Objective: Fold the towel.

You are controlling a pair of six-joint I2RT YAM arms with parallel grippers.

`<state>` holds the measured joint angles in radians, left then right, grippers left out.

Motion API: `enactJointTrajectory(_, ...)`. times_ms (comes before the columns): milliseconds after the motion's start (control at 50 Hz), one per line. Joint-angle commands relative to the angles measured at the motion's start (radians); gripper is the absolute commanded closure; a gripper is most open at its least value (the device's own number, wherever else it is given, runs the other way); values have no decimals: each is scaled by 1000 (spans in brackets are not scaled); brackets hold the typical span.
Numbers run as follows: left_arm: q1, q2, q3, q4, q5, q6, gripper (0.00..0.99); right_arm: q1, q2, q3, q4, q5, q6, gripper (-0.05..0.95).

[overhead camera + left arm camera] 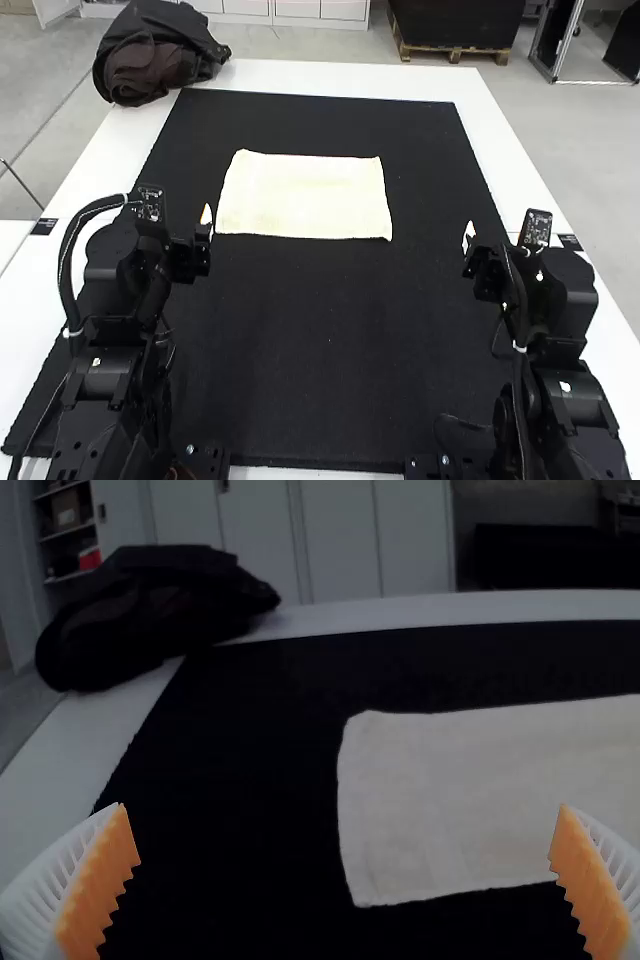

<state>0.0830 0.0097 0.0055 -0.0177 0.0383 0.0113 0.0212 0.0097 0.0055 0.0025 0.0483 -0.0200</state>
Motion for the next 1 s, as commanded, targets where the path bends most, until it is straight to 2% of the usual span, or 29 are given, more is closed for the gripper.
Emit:
enactJointTrajectory(0, -3, -13, -4, 13, 11, 7, 28, -12, -5, -4, -9, -11, -5, -23)
enactJointTrajectory(20, -2, -13, -4, 15, 11, 7, 28, -3, -7, -6, -12, -57, 9, -23)
enactJointTrajectory(40, -2, -13, -6, 15, 11, 7, 28, -24, -7, -6, -22, -56, 31, -23)
enactJointTrajectory(620, 1, -14, -4, 15, 11, 9, 28, -30, -7, -6, -19, -56, 32, -23)
enactJointTrajectory(740, -5, -13, -4, 21, 11, 10, 28, -24, -7, -6, 11, -67, -21, -21)
enactJointTrajectory(840, -6, -13, -6, 94, 3, 33, 28, -23, -7, -6, 53, -67, -38, -18)
enactJointTrajectory(980, -6, -13, -4, 182, -41, 39, 28, -27, -7, -7, 157, -61, -44, -18)
